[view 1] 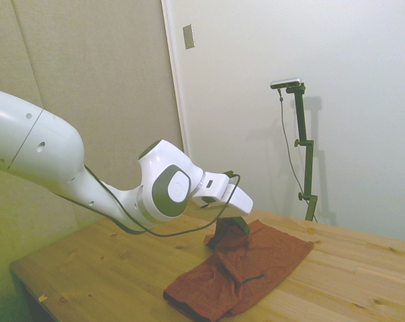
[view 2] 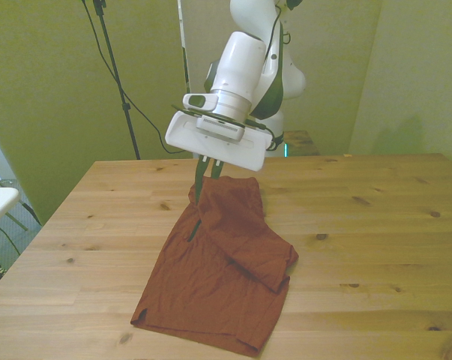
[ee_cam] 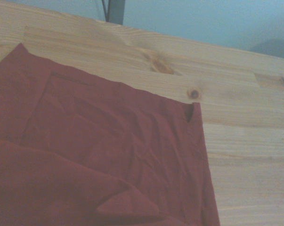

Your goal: Fold the shorts

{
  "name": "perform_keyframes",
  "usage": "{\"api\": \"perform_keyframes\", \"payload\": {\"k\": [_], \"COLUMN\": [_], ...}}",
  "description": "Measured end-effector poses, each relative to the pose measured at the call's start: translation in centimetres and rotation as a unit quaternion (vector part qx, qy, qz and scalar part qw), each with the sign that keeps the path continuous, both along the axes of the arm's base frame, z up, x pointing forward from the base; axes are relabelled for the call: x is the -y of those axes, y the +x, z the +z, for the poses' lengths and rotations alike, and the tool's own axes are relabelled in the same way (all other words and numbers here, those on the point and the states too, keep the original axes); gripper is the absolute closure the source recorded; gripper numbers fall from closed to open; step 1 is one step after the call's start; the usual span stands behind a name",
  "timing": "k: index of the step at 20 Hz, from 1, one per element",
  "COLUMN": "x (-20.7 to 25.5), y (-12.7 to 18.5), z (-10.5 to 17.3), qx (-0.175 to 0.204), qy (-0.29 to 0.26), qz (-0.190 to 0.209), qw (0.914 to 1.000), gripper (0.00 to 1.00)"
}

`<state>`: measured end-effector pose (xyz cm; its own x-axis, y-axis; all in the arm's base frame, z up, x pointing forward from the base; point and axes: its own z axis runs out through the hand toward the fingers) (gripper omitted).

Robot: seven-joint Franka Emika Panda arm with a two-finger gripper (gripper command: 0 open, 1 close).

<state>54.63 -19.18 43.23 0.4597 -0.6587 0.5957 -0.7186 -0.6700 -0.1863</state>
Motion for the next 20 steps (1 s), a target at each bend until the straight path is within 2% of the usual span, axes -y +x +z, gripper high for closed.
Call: {"api": "perform_keyframes", "payload": {"k": [3, 7, 11, 15, 16, 18, 20], "x": [2.0, 4.1, 9.3, 11.0, 11.3, 12.0, 12.6], "y": [-0.6, -0.9, -1.0, -0.9, -1.0, -1.1, -1.3], "z": [-0.2, -0.1, 0.6, 0.2, 0.1, -0.1, 0.3], "qx": [0.0, -0.016, -0.011, -0.02, -0.024, -0.031, -0.032], "qy": [0.044, 0.128, 0.15, 0.191, 0.205, 0.231, 0.244], "qz": [-0.011, -0.033, -0.047, -0.065, -0.068, -0.074, -0.075], "qw": [0.999, 0.9912, 0.9875, 0.9793, 0.9762, 0.9695, 0.9665], "gripper": [1.0, 1.0, 1.0, 1.0, 0.0, 0.0, 0.0]}}
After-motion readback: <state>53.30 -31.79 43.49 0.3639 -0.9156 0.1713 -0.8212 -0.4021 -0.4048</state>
